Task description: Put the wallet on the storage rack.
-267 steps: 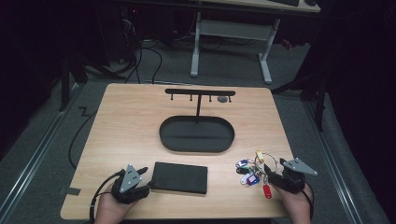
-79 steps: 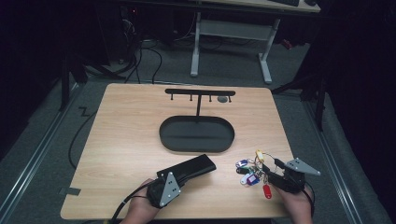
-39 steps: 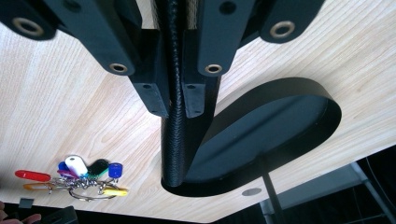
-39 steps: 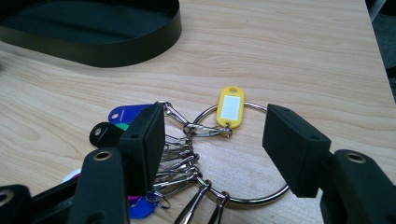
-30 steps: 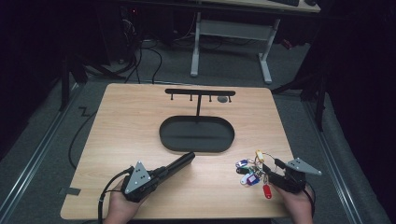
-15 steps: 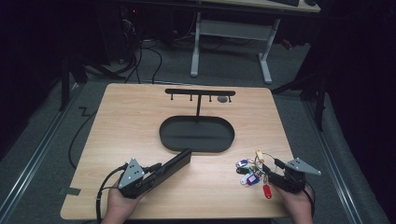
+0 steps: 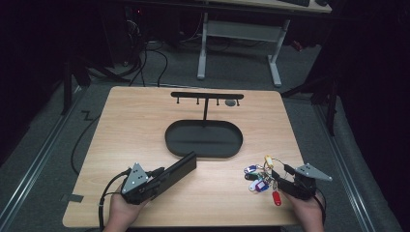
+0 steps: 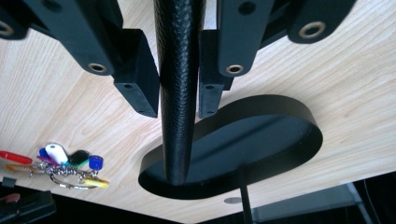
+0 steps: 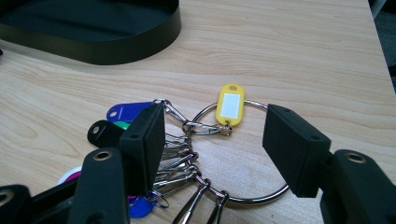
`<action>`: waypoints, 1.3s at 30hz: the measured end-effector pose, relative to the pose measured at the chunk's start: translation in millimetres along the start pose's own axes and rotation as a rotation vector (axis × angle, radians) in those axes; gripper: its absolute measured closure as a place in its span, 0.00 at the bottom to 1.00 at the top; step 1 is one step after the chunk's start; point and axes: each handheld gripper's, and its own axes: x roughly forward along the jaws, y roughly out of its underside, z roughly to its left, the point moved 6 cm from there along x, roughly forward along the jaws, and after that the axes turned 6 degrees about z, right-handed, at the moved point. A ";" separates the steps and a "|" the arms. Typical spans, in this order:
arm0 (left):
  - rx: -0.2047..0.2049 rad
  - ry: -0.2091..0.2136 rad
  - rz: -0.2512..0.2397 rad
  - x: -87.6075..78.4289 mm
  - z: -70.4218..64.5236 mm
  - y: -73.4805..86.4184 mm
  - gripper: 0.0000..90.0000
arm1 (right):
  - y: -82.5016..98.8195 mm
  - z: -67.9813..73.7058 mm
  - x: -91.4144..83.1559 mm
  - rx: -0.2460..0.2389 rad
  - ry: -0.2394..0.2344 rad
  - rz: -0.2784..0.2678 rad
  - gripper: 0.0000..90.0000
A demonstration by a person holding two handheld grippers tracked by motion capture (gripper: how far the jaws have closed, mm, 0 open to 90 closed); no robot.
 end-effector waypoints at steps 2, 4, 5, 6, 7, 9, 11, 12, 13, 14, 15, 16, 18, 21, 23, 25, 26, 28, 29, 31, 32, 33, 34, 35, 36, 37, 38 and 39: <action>0.011 -0.005 0.012 1.4 -0.7 1.0 0.75 | 0.1 0.0 -0.1 0.000 0.000 0.000 0.44; 0.024 -0.015 0.034 2.9 -1.4 1.9 0.72 | 0.0 0.2 -0.2 0.000 -0.001 0.001 0.44; 0.024 -0.015 0.034 2.9 -1.4 1.9 0.71 | 0.0 0.2 -0.2 0.000 -0.001 0.001 0.44; 0.028 -0.018 0.053 3.8 -1.9 2.0 0.71 | 0.1 0.2 -0.2 0.000 -0.002 0.001 0.44; 0.041 -0.036 0.071 4.6 -2.7 1.9 0.67 | 0.2 0.1 -0.1 0.000 -0.002 0.003 0.44; 0.048 -0.038 0.082 4.8 -3.3 1.9 0.65 | 0.4 0.1 -0.1 0.001 -0.002 0.004 0.44; 0.055 -0.044 0.102 5.7 -3.6 1.9 0.63 | 0.4 0.0 0.2 0.001 -0.002 0.005 0.44; 0.060 -0.046 0.106 5.5 -3.6 2.0 0.63 | 0.5 0.2 0.2 0.002 -0.002 0.006 0.44; 0.062 -0.047 0.110 5.2 -3.4 2.1 0.63 | 0.5 0.3 0.1 0.001 -0.002 0.006 0.44; 0.062 -0.050 0.110 5.1 -3.0 2.3 0.62 | 0.5 0.2 0.2 0.000 -0.003 0.006 0.44; 0.063 -0.052 0.112 4.9 -2.8 2.4 0.61 | 0.5 0.2 0.2 0.001 -0.003 0.006 0.44; 0.070 -0.057 0.121 4.7 -2.2 2.8 0.61 | 0.6 0.0 0.3 0.000 -0.002 0.006 0.44; 0.071 -0.059 0.128 4.9 -1.9 3.1 0.59 | 0.7 0.2 0.4 0.001 -0.003 0.006 0.44; 0.080 -0.063 0.139 4.6 -1.7 3.8 0.59 | 0.6 0.8 0.7 -0.003 -0.006 0.007 0.44; 0.083 -0.063 0.140 5.0 -1.2 4.5 0.60 | 0.7 1.1 0.8 0.004 -0.008 0.009 0.44; 0.083 -0.064 0.140 5.1 -1.3 4.5 0.60 | 1.0 1.0 1.3 0.004 -0.008 0.010 0.44; 0.084 -0.062 0.141 5.3 -1.6 4.2 0.60 | 0.9 1.4 2.0 0.005 -0.014 0.014 0.44; 0.087 -0.061 0.143 6.1 -2.6 3.0 0.60 | 0.2 2.0 2.2 0.003 -0.019 0.011 0.44; 0.088 -0.061 0.140 7.5 -3.4 2.4 0.60 | -0.7 2.9 2.0 0.001 -0.025 0.007 0.43; 0.093 -0.079 0.154 10.9 -3.5 2.2 0.62 | -2.8 5.9 0.3 -0.007 -0.042 -0.004 0.43; 0.093 -0.081 0.165 11.9 -4.0 1.6 0.62 | -3.0 6.6 -0.7 -0.009 -0.047 -0.007 0.43; 0.102 -0.089 0.179 12.4 -4.8 0.5 0.62 | -3.5 7.2 -2.0 -0.012 -0.055 -0.014 0.43; 0.102 -0.089 0.179 12.4 -4.8 0.5 0.62 | -3.5 7.2 -2.0 -0.012 -0.055 -0.014 0.43; 0.120 -0.106 0.192 12.0 -5.6 -1.6 0.62 | -3.6 8.3 -3.4 -0.009 -0.081 -0.024 0.43; 0.149 -0.117 0.220 11.1 -6.7 -4.4 0.63 | -3.4 8.9 -3.1 -0.008 -0.089 -0.024 0.43; 0.149 -0.117 0.220 11.1 -6.7 -4.4 0.65 | -3.4 8.9 -3.1 -0.008 -0.089 -0.024 0.43; 0.166 -0.126 0.235 11.3 -7.2 -6.0 0.65 | -3.4 9.4 -2.0 -0.007 -0.097 -0.022 0.43; 0.179 -0.131 0.250 11.4 -7.6 -8.1 0.66 | -3.7 9.8 -0.6 -0.009 -0.103 -0.021 0.44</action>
